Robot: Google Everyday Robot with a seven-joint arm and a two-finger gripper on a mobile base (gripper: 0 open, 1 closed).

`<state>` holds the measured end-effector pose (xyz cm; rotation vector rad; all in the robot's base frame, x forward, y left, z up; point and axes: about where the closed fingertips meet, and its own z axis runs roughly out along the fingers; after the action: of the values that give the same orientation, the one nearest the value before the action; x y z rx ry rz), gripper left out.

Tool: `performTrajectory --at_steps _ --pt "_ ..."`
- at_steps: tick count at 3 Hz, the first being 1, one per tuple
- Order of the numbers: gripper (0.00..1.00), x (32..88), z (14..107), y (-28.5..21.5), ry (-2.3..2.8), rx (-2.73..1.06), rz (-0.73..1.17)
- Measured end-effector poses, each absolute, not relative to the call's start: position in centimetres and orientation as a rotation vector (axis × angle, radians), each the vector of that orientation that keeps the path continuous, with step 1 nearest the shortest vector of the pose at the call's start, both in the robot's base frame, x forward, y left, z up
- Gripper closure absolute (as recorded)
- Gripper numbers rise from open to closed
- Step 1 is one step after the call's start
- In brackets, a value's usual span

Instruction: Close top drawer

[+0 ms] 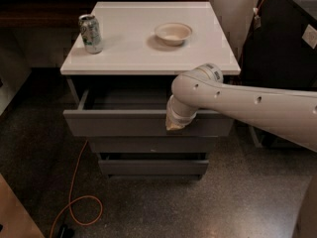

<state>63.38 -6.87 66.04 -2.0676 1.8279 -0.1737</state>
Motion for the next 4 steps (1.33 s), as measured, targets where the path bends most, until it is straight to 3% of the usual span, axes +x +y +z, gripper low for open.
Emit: performTrajectory --at_steps 4 --pt "1.00 69.5 65.8 -8.8 1.808 -2.094 -0.188"
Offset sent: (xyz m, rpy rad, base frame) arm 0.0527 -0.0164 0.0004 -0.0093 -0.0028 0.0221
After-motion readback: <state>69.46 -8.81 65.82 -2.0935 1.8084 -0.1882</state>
